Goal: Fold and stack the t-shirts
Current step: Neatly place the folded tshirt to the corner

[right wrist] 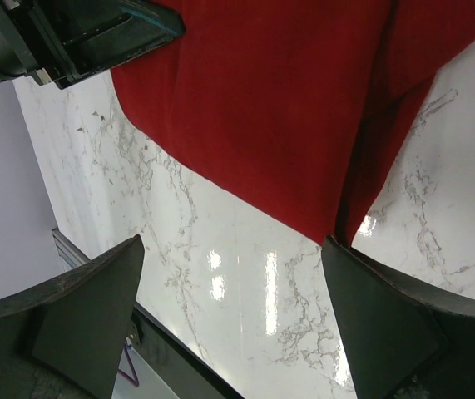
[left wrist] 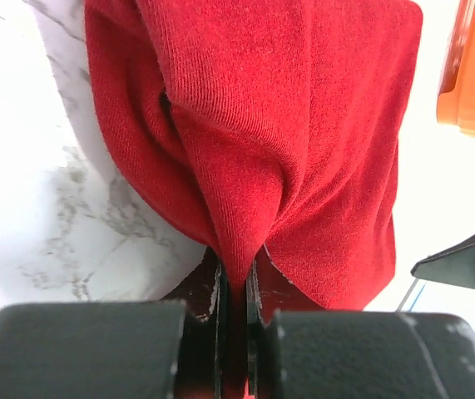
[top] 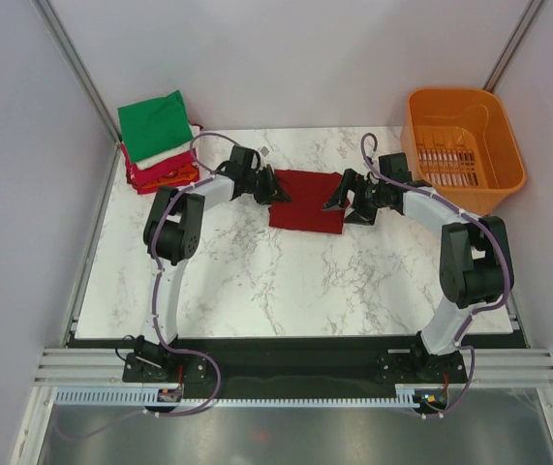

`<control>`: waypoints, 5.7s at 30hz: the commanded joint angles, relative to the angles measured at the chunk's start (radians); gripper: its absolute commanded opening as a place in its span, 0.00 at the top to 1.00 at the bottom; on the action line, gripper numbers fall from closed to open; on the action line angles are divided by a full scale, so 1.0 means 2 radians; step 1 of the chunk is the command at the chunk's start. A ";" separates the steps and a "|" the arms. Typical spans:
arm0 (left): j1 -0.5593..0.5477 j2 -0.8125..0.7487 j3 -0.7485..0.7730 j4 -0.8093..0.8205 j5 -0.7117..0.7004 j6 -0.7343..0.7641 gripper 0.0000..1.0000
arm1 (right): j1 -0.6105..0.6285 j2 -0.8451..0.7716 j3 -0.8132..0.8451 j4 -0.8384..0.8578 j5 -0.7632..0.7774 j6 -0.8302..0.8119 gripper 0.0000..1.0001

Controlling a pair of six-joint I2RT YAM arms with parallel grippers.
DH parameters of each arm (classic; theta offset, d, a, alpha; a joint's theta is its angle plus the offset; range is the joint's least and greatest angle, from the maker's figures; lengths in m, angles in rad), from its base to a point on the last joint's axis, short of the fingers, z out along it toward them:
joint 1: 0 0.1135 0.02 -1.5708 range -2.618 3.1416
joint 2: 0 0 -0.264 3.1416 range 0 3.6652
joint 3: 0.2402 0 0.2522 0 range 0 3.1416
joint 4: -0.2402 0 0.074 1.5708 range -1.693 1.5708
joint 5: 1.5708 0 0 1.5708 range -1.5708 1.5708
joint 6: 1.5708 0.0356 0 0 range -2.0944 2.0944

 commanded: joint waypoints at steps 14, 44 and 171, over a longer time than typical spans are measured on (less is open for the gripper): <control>0.022 -0.041 0.142 -0.164 -0.017 0.098 0.98 | 0.001 -0.031 0.006 0.021 -0.022 0.002 0.04; 0.144 0.016 0.462 -0.257 0.042 0.067 0.98 | 0.001 -0.033 0.000 0.041 -0.040 0.015 0.03; 0.124 -0.027 0.413 -0.130 -0.482 0.300 0.14 | 0.057 -0.005 0.020 0.033 -0.030 -0.002 0.02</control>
